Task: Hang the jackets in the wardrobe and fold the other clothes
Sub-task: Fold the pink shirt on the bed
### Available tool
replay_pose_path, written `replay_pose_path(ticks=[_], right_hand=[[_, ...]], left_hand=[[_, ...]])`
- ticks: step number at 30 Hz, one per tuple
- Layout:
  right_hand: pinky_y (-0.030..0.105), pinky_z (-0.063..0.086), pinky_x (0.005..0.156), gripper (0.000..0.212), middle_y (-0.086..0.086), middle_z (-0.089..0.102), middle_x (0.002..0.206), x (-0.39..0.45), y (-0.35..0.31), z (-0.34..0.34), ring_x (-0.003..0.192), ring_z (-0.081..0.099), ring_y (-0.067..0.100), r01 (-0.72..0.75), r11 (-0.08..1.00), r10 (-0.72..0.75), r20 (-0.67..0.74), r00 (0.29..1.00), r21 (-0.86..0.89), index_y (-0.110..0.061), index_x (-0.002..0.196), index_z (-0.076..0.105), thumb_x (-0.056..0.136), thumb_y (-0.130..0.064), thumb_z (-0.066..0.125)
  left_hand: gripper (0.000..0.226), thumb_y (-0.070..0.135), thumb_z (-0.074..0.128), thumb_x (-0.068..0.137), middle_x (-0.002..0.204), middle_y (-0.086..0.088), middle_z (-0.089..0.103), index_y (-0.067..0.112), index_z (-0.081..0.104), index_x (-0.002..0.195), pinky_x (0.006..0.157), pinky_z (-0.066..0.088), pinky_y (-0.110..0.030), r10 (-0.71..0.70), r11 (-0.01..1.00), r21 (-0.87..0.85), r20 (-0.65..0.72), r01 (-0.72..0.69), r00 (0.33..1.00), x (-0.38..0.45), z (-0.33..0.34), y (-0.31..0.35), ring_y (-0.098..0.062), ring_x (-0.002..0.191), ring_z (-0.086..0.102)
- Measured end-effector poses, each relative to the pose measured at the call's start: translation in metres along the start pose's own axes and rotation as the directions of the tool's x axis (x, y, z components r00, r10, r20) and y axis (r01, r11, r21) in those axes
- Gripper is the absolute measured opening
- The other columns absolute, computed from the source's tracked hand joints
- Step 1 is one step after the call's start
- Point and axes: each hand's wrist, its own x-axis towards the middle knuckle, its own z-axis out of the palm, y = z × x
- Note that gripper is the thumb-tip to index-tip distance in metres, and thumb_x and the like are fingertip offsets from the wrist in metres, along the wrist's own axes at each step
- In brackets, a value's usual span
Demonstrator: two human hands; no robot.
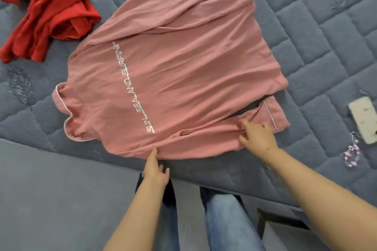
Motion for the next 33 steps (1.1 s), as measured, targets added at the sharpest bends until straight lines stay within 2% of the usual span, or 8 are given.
replay_pose_path(ticks=[5,9,12,14,17,21,26,33], right_hand=[[0.033,0.049,0.086,0.034,0.012,0.066,0.117,-0.015,0.006,0.020,0.106,0.064,0.031,-0.025,0.999,0.035,0.380,0.924,-0.032,-0.021,0.126,0.055,0.093,-0.023,0.044],[0.021,0.048,0.050,0.019,0.002,0.066,0.057,-0.028,-0.009,0.019,0.047,0.063,0.018,-0.319,0.914,-0.018,0.808,0.589,0.253,-0.009,0.088,0.058,0.089,-0.023,0.045],[0.018,0.038,0.038,0.011,0.000,0.059,0.053,-0.012,-0.003,0.010,0.037,0.052,0.011,-0.613,0.426,0.128,0.626,0.769,0.666,-0.008,0.087,0.062,0.088,-0.019,0.059],[0.022,0.047,0.046,0.018,0.004,0.062,0.071,0.012,0.010,-0.005,0.056,0.059,0.014,-0.489,0.044,0.287,0.458,0.841,0.871,-0.008,0.106,0.060,0.093,-0.020,0.058],[0.034,0.052,0.082,0.025,0.012,0.060,0.108,0.049,0.025,-0.028,0.103,0.060,0.026,-0.324,-0.279,0.302,0.403,0.864,0.904,-0.013,0.117,0.052,0.096,-0.027,0.054],[0.034,0.050,0.092,0.024,0.005,0.064,0.117,0.086,0.028,-0.063,0.107,0.062,0.019,-0.147,-0.620,0.180,0.321,0.930,0.771,-0.015,0.114,0.059,0.094,-0.028,0.060],[0.027,0.056,0.075,0.004,0.002,0.068,0.096,0.096,0.035,-0.083,0.084,0.065,0.014,-0.059,-0.586,0.315,0.294,0.902,0.808,-0.017,0.095,0.065,0.091,-0.017,0.065],[0.028,0.055,0.083,0.018,-0.005,0.072,0.083,0.068,0.090,-0.051,0.080,0.064,0.008,-0.146,-0.488,0.362,0.351,0.864,0.861,-0.020,0.112,0.062,0.095,-0.015,0.060]], left_hand=[[0.047,0.035,0.064,0.092,0.131,-0.002,0.059,0.018,0.051,0.134,0.097,0.044,-0.031,0.114,0.991,-0.080,0.079,-0.107,0.990,0.009,0.014,-0.003,-0.018,0.114,0.056],[0.039,0.020,0.047,0.103,0.140,-0.010,0.052,0.010,0.044,0.140,0.106,0.042,-0.036,0.160,0.969,-0.199,0.050,-0.147,0.986,0.013,0.006,-0.001,-0.024,0.127,0.051],[0.036,0.012,0.042,0.103,0.139,-0.010,0.052,0.008,0.045,0.140,0.103,0.042,-0.034,0.187,0.961,-0.202,-0.031,-0.189,0.982,0.009,-0.006,-0.006,-0.023,0.125,0.052],[0.035,0.003,0.037,0.102,0.132,-0.010,0.057,0.007,0.051,0.133,0.099,0.045,-0.034,0.179,0.968,-0.172,-0.048,-0.184,0.983,0.008,-0.015,-0.010,-0.024,0.111,0.058],[0.030,-0.001,0.034,0.097,0.124,-0.011,0.060,0.011,0.060,0.104,0.103,0.044,-0.037,0.166,0.966,-0.208,0.058,-0.151,0.984,0.009,-0.019,-0.005,-0.024,0.099,0.061],[0.024,0.033,0.054,0.095,0.122,-0.009,0.066,0.015,0.063,0.106,0.102,0.047,-0.043,0.183,0.972,-0.176,0.147,-0.157,0.972,0.007,-0.004,0.017,-0.027,0.110,0.063],[0.009,0.019,0.066,0.088,0.082,-0.005,0.068,0.014,0.062,0.082,0.060,0.055,-0.033,0.107,0.986,0.122,0.086,-0.117,0.990,0.009,0.019,0.025,-0.022,0.066,0.064],[0.012,0.009,0.050,0.079,0.089,-0.002,0.060,0.014,0.057,0.086,0.068,0.047,-0.032,0.189,0.981,0.053,-0.046,-0.187,0.981,0.016,-0.030,-0.001,-0.020,0.077,0.055]])
